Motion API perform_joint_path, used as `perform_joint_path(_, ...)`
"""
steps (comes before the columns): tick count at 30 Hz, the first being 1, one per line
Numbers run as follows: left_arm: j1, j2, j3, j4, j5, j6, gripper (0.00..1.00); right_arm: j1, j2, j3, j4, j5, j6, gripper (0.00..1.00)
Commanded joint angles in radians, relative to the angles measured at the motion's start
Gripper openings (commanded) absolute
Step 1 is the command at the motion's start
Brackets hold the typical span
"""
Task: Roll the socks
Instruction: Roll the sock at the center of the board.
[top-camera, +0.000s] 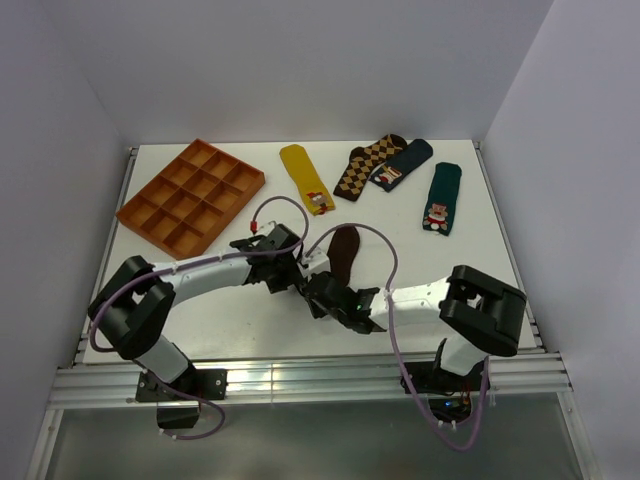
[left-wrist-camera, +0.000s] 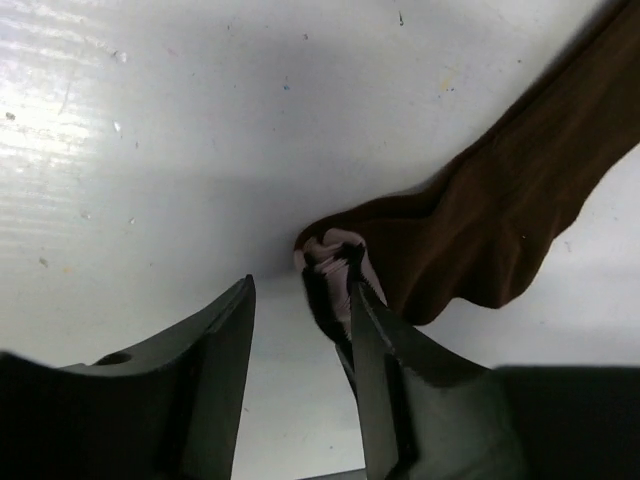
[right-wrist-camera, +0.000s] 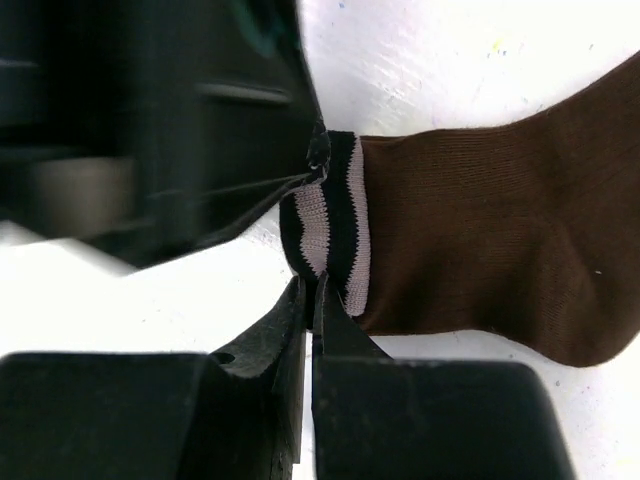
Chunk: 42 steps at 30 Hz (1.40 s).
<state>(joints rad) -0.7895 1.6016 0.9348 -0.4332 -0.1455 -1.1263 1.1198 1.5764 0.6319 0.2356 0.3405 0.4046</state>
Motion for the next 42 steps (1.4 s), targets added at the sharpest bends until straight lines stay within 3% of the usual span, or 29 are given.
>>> perform_joint_path(1,0.003,-0.087,-0.031,0.079,-0.008,-0.059,0.50,-0.055,-0.030,-0.041,-0.098,-0.150,0.057,0.00)
perform_joint_path(3,0.006,-0.118,-0.063,0.103,-0.019,-0.084,0.55,-0.078,-0.055,-0.061,-0.079,-0.208,0.068,0.00)
perform_joint_path(10,0.015,-0.241,-0.181,0.250,-0.019,-0.133,0.57,-0.202,-0.110,-0.153,0.075,-0.458,0.138,0.00)
perform_joint_path(21,-0.001,-0.238,-0.275,0.410,0.027,-0.133,0.58,-0.437,-0.003,-0.294,0.418,-0.851,0.370,0.00)
perform_joint_path(25,-0.011,-0.250,-0.307,0.457,0.015,-0.145,0.58,-0.480,0.072,-0.336,0.624,-0.940,0.480,0.00)
perform_joint_path(30,-0.027,-0.226,-0.320,0.468,0.023,-0.150,0.58,-0.511,0.151,-0.362,0.738,-0.991,0.600,0.00)
perform_joint_path(37,-0.056,-0.189,-0.327,0.495,0.026,-0.159,0.57,-0.557,0.319,-0.405,1.069,-1.072,0.801,0.00)
perform_joint_path(42,-0.062,-0.160,-0.327,0.507,0.032,-0.159,0.55,-0.571,0.411,-0.414,1.197,-1.092,0.869,0.00)
